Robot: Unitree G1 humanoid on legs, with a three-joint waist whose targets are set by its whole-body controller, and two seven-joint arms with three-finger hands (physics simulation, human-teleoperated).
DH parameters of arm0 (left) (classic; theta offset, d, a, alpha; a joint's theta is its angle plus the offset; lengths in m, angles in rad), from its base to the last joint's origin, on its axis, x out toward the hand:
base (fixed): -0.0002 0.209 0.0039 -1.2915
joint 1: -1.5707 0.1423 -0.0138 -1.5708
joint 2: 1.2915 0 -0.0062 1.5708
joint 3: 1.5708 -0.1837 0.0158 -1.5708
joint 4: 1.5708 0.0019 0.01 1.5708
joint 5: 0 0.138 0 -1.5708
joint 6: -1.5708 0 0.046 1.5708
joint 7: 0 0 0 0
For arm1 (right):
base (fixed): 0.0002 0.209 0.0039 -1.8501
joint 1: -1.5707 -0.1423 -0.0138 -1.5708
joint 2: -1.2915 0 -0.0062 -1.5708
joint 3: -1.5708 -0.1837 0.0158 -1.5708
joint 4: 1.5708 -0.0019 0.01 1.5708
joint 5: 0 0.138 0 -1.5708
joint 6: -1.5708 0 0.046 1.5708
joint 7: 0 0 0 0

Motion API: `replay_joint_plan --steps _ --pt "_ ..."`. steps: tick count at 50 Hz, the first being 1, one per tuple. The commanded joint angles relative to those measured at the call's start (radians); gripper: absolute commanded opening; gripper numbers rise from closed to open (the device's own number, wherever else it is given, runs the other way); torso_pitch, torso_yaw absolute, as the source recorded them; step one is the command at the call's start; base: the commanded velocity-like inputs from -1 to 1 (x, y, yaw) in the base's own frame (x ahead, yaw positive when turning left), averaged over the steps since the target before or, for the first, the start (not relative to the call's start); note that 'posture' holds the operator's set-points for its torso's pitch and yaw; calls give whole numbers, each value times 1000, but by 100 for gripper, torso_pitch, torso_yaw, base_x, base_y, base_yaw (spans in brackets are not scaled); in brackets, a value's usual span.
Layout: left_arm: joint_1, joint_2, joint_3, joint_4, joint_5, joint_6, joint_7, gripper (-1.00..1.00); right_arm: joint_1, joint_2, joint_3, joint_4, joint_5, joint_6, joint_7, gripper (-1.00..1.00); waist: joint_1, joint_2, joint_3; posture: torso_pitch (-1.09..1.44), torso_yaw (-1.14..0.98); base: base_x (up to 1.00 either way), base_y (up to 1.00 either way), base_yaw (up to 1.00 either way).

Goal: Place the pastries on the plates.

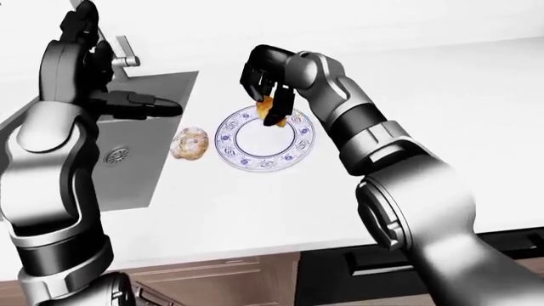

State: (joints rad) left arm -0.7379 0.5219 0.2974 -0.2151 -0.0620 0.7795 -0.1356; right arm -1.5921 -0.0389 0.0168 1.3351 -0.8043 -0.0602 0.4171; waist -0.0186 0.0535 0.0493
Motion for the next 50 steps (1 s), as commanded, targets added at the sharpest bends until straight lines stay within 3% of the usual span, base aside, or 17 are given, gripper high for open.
replay_joint_plan --steps 1,4,13,21,23,24,26,35,43,50 --pt "-24 20 18 -41 -4 -18 5 100 -42 -10 -6 -38 11 -14 -22 -100 -2 8 -32 0 0 0 0 0" --pt "-23 24 18 -45 -8 -13 6 100 -29 -8 1 -37 7 -17 -18 -99 -2 9 -31 0 0 0 0 0" --pt "-25 27 15 -47 -11 -10 11 100 -6 0 10 -43 1 -18 -3 -44 -2 10 -32 0 0 0 0 0" --pt "-19 24 13 -40 -8 -20 11 100 7 4 14 -48 -5 -18 6 26 -4 12 -32 0 0 0 0 0" --pt "-20 25 12 -39 -7 -20 11 100 13 3 16 -50 -6 -20 7 53 -4 12 -33 0 0 0 0 0" --pt "-21 25 13 -39 -6 -20 11 100 17 2 19 -51 -10 -24 13 83 -4 13 -33 0 0 0 0 0" --pt "-19 26 13 -41 -6 -18 10 100 18 -1 18 -52 -11 -22 15 100 -5 12 -33 0 0 0 0 0" --pt "-13 21 12 -38 -5 -23 11 100 12 -18 2 -60 5 -9 5 100 -5 12 -32 0 0 0 0 0" --pt "-45 20 17 -23 -31 15 12 100 -26 -85 -50 -108 106 78 -10 100 -2 6 -31 0 0 0 0 0" --pt "-92 62 -35 35 -21 41 -58 100 -17 -151 -82 -195 234 188 -53 100 2 -2 -28 0 0 0 0 0"
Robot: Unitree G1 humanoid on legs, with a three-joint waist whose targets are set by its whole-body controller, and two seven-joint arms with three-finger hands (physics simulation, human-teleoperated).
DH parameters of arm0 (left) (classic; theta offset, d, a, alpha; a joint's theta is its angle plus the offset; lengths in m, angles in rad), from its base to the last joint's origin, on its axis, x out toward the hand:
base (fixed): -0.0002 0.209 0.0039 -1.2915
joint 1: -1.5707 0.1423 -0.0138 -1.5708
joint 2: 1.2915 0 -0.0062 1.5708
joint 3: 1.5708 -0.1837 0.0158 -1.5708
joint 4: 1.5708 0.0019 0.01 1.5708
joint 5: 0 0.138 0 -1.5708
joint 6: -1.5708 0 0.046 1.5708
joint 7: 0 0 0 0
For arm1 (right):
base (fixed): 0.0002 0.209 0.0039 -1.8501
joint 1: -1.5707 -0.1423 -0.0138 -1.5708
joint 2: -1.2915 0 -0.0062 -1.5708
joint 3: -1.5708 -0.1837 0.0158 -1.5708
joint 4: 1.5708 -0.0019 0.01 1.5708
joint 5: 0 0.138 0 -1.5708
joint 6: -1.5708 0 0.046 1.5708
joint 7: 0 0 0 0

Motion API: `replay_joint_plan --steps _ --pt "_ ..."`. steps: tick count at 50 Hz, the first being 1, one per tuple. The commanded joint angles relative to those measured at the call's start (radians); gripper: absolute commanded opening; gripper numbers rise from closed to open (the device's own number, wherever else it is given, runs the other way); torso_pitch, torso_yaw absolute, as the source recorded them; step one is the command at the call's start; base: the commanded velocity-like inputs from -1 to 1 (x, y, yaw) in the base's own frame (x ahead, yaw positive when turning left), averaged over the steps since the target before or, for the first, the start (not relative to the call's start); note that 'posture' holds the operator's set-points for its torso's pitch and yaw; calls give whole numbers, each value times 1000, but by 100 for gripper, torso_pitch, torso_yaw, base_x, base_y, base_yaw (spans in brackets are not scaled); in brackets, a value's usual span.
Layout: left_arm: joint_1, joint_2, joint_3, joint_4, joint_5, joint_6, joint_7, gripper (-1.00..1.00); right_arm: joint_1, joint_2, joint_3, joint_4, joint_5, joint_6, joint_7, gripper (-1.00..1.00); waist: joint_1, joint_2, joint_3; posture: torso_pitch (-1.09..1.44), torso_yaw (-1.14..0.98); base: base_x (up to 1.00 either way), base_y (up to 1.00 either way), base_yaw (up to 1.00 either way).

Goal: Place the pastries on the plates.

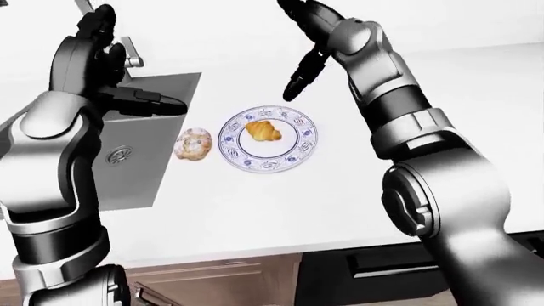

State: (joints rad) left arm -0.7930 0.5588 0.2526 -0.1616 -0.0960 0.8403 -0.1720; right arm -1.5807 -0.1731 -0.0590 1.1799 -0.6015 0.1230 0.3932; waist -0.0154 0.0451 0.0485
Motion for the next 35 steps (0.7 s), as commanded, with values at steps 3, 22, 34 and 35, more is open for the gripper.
replay_joint_plan --steps 3,22,34,35 --pt "-77 47 -15 48 40 -38 -80 100 -6 -46 -25 -93 86 58 -79 100 2 2 -28 0 0 0 0 0" --pt "-258 19 -89 426 192 -212 -485 100 112 -162 -74 -357 439 267 -321 100 18 -28 -33 0 0 0 0 0" --pt "-236 21 -81 536 233 -311 -636 100 143 -172 -60 -410 482 301 -358 100 20 -35 -35 0 0 0 0 0" --pt "-232 18 -90 545 249 -326 -636 100 140 -171 -61 -407 486 300 -361 100 20 -35 -36 0 0 0 0 0"
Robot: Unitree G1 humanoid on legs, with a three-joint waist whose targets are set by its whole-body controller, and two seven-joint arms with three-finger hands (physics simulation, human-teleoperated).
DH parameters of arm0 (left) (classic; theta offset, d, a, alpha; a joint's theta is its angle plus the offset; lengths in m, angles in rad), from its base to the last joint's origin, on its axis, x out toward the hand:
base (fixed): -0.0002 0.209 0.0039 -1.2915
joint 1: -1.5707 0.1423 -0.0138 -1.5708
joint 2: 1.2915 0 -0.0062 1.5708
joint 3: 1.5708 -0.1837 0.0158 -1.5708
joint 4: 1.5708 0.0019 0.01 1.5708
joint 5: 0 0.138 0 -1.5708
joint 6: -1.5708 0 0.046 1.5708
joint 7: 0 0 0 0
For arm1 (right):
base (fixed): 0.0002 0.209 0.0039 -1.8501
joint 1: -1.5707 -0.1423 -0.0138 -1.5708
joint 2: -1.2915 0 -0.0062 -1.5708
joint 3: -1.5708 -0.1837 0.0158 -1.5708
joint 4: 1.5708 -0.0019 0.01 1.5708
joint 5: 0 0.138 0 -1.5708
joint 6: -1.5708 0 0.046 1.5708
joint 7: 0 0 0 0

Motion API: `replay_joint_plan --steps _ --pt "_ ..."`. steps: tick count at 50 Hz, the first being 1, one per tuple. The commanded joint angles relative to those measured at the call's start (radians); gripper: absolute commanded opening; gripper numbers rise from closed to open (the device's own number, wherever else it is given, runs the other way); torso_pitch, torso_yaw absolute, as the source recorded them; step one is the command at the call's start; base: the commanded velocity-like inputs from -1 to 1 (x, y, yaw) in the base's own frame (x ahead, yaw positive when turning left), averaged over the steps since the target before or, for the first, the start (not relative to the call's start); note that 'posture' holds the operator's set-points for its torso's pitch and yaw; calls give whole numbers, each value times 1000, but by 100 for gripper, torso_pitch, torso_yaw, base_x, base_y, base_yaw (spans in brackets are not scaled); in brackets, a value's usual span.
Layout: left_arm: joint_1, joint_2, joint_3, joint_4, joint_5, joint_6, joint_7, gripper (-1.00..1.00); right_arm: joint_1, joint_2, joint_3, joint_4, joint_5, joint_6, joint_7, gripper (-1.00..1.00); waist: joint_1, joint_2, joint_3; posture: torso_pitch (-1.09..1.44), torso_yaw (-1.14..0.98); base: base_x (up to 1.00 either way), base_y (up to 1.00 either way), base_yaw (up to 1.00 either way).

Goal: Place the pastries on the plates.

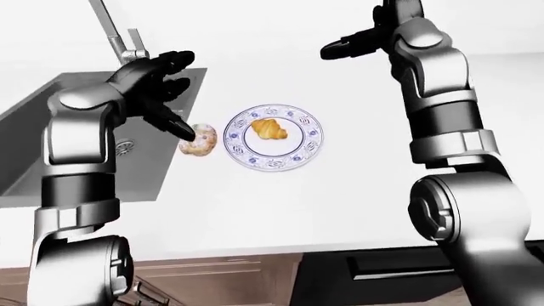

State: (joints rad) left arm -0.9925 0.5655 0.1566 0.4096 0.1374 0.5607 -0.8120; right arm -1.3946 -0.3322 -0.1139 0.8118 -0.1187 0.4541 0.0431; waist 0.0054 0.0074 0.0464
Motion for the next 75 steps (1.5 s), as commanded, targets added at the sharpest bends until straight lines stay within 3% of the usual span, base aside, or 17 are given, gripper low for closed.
replay_joint_plan --steps 1,9,24,33,51,55,63,75 --pt "-28 4 3 -19 25 -59 3 100 -47 -13 -2 -36 1 -34 -11 100 -1 2 -34 0 0 0 0 0" --pt "-58 -36 1 80 80 -162 71 100 -56 -16 0 -26 6 -49 -14 100 0 -3 -37 0 0 0 0 0" --pt "-19 -48 -42 99 249 -276 22 100 -40 -10 1 -32 10 -58 -25 100 0 -3 -37 0 0 0 0 0" --pt "18 -80 -25 98 273 -310 21 100 -20 -9 0 -51 12 -58 -31 100 0 -5 -38 0 0 0 0 0" --pt "30 -77 -24 118 325 -318 30 100 -16 -8 -1 -60 17 -60 -36 100 1 -4 -41 0 0 0 0 0" --pt "42 -80 -22 97 325 -303 19 76 -18 -10 -1 -69 19 -54 -35 100 0 -4 -41 0 0 0 0 0" --pt "39 -82 -25 113 331 -312 25 53 -18 -13 -4 -83 22 -45 -35 100 1 -4 -41 0 0 0 0 0" --pt "49 -93 -33 120 351 -330 28 40 -18 -18 -2 -104 23 -38 -35 100 2 -5 -42 0 0 0 0 0"
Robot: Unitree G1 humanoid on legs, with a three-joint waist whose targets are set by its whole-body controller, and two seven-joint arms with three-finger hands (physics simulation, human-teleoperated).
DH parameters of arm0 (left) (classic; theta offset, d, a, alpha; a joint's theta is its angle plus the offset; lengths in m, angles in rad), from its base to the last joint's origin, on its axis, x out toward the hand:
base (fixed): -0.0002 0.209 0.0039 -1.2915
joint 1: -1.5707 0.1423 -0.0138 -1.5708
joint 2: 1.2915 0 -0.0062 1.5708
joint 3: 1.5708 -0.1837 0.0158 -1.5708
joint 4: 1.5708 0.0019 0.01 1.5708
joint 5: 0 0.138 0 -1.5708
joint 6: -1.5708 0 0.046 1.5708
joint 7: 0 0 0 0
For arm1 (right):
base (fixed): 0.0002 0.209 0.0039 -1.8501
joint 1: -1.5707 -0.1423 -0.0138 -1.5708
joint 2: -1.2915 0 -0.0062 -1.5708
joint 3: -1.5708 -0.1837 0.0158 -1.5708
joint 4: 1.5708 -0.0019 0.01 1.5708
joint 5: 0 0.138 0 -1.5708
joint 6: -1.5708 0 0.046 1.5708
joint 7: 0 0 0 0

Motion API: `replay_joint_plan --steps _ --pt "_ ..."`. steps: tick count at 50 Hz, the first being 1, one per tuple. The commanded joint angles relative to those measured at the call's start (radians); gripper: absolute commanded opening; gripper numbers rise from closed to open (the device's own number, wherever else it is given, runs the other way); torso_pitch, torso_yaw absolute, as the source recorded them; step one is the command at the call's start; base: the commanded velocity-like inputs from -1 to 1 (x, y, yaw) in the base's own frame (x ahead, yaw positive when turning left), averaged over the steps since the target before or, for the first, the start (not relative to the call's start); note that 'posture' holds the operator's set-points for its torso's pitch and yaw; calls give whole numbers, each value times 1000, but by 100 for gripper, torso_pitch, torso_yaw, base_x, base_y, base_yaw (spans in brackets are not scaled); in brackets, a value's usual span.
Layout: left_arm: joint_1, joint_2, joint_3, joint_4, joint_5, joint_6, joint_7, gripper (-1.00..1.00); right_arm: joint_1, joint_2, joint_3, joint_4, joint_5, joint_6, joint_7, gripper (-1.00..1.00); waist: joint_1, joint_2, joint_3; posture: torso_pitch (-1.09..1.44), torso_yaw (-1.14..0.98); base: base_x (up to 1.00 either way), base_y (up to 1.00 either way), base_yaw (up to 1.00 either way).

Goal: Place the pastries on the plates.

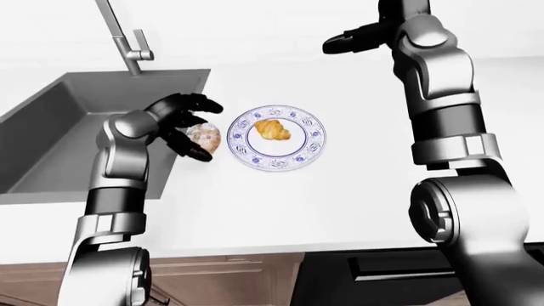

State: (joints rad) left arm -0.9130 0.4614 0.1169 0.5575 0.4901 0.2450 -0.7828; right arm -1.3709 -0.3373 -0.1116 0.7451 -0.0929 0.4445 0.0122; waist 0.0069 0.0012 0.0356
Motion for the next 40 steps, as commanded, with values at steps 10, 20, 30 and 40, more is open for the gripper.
replay_joint_plan --steps 10,20,30,40 --pt "-8 5 -1 -51 40 -36 11 4 -38 -17 -8 -55 -2 -21 -7 100 -1 2 -33 0 0 0 0 0" --pt "24 -8 0 -81 82 -63 42 -26 -50 -19 -7 -38 -3 -35 -14 100 -3 5 -35 0 0 0 0 0" --pt "35 -11 19 -158 96 -32 38 -63 -49 -17 -8 -35 -3 -45 -21 100 -5 6 -34 0 0 0 0 0" --pt "0 4 35 -267 66 69 36 -100 -37 -13 -17 -54 34 -57 -38 100 -5 2 -25 0 0 0 0 0"
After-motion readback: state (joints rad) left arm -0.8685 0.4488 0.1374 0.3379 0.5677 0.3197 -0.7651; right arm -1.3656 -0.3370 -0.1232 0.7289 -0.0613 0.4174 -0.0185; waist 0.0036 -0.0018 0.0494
